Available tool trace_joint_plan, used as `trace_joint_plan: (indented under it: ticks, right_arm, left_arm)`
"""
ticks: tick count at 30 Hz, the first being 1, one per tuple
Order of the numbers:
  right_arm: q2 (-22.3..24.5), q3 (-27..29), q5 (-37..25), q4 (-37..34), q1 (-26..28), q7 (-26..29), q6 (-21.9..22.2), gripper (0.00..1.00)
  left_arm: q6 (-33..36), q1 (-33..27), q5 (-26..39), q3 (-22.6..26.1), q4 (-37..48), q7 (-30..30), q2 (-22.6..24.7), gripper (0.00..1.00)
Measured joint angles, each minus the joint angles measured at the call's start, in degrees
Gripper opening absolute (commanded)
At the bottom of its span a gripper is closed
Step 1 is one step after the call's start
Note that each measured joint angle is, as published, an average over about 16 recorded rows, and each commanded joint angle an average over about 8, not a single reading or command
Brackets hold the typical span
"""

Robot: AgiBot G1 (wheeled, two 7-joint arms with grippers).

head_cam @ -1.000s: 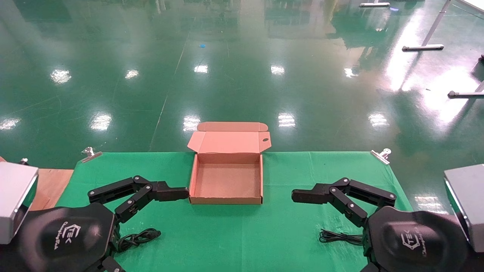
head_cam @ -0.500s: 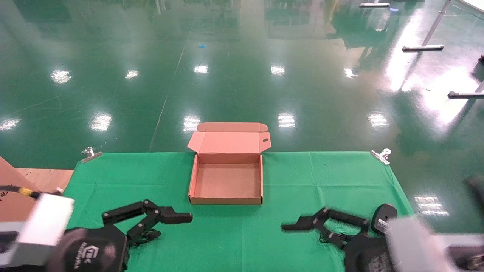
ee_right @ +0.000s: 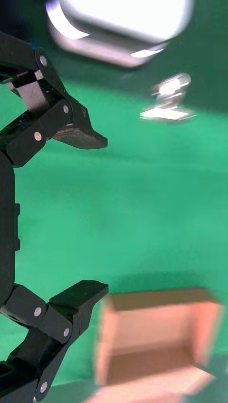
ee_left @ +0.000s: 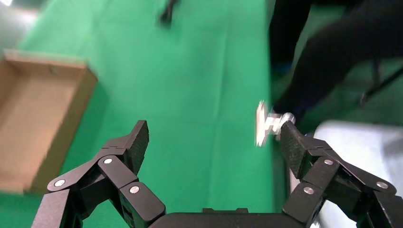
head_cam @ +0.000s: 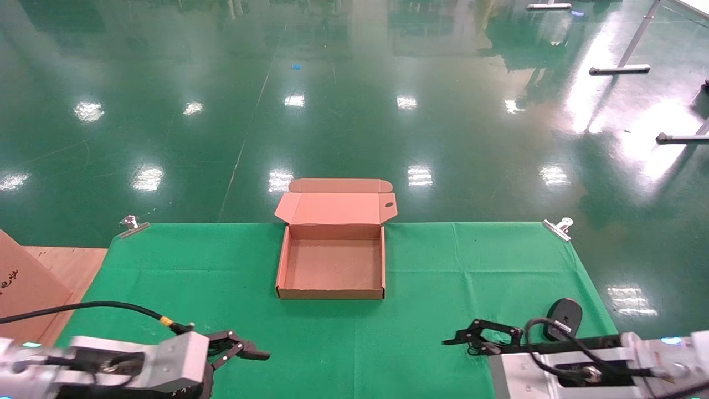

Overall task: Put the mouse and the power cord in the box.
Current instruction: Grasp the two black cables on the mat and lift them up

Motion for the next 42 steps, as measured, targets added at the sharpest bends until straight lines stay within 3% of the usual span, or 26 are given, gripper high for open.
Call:
trace_joint_plan:
  ticks: [7, 13, 23, 31, 32, 34, 39, 40, 42]
  right_arm:
    - [-5.39, -4.95, -12.87, -11.29, 5.93, -7.57, 4.26, 1.00]
    - [-10.25, -7.80, -19.71, -23.52, 10.65, -14.17, 8.46, 1.00]
    - [-17.00, -8.99, -22.98, -42.52, 15.81, -23.85, 15.97, 1.00]
    - [-20.63, -8.64, -22.96, -52.14, 16.91, -28.09, 23.70, 1.00]
    - [-20.96, -8.58, -22.94, -52.97, 16.92, -28.40, 24.69, 0.96]
    - [-21.53, -8.44, -22.85, -54.41, 16.94, -28.88, 26.56, 0.78]
    - [-22.42, -7.96, -22.35, -57.08, 17.07, -29.52, 29.75, 0.15]
    - [-22.51, -7.86, -22.21, -57.49, 17.12, -29.61, 30.02, 0.07]
    - [-22.61, -7.65, -21.93, -58.21, 17.25, -29.81, 30.16, 0.00]
  left_arm:
    - [-3.65, -6.21, 11.39, 4.80, 12.77, 7.71, 4.79, 1.00]
    - [-9.00, -11.08, 18.63, 7.70, 23.41, 13.70, 8.42, 1.00]
    - [-17.66, -16.08, 25.12, 10.42, 37.62, 20.70, 13.52, 1.00]
    - [-21.49, -17.46, 26.53, 11.10, 44.39, 24.02, 15.64, 1.00]
    - [-21.81, -17.58, 26.59, 11.13, 44.99, 24.32, 15.78, 1.00]
    - [-22.39, -17.81, 26.71, 11.18, 46.02, 24.87, 16.01, 0.99]
    - [-23.05, -18.31, 26.70, 11.14, 47.83, 26.16, 16.49, 0.36]
    - [-23.02, -18.39, 26.64, 11.10, 48.12, 26.39, 16.55, 0.24]
    - [-22.91, -18.50, 26.52, 11.02, 48.68, 26.80, 16.63, 0.00]
